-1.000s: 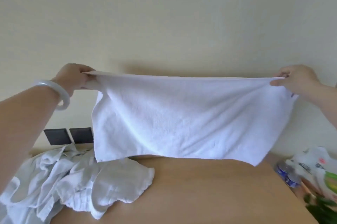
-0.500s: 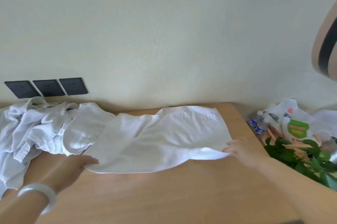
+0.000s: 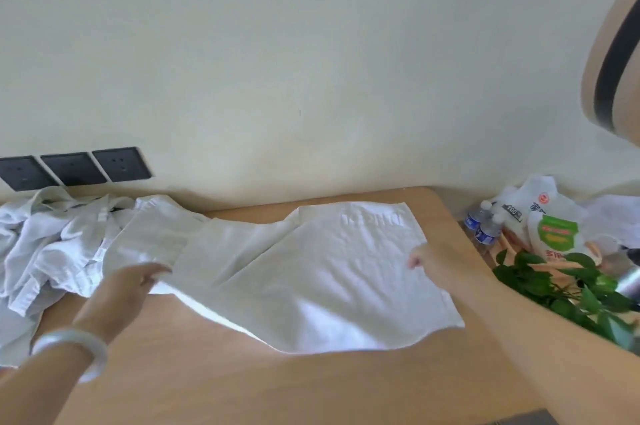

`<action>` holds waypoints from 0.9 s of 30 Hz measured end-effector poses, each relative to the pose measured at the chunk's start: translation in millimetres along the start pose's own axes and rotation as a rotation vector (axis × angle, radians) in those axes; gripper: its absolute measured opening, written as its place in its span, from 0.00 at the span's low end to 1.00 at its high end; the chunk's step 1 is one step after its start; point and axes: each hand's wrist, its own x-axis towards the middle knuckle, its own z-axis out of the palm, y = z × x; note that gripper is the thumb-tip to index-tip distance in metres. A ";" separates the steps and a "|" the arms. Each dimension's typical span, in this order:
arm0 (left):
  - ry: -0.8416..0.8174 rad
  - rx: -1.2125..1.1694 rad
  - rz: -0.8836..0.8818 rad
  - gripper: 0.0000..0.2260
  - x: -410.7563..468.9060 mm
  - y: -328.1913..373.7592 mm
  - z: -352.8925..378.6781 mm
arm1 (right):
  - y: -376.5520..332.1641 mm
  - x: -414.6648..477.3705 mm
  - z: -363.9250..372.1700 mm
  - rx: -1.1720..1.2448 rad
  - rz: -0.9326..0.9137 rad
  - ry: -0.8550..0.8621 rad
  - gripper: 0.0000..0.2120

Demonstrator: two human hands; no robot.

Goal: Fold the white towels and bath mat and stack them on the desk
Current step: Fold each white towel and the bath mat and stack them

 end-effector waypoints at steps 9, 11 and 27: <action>0.263 0.071 0.062 0.09 111.2 113.0 -151.6 | -101.7 32.0 -233.7 0.286 -0.145 0.772 0.09; 0.301 0.026 0.066 0.12 118.3 121.9 -179.5 | -101.5 22.3 -270.1 0.357 -0.163 0.857 0.09; 0.090 0.080 -0.019 0.04 67.5 115.7 -108.6 | -93.5 11.9 102.3 0.074 -0.144 -0.210 0.12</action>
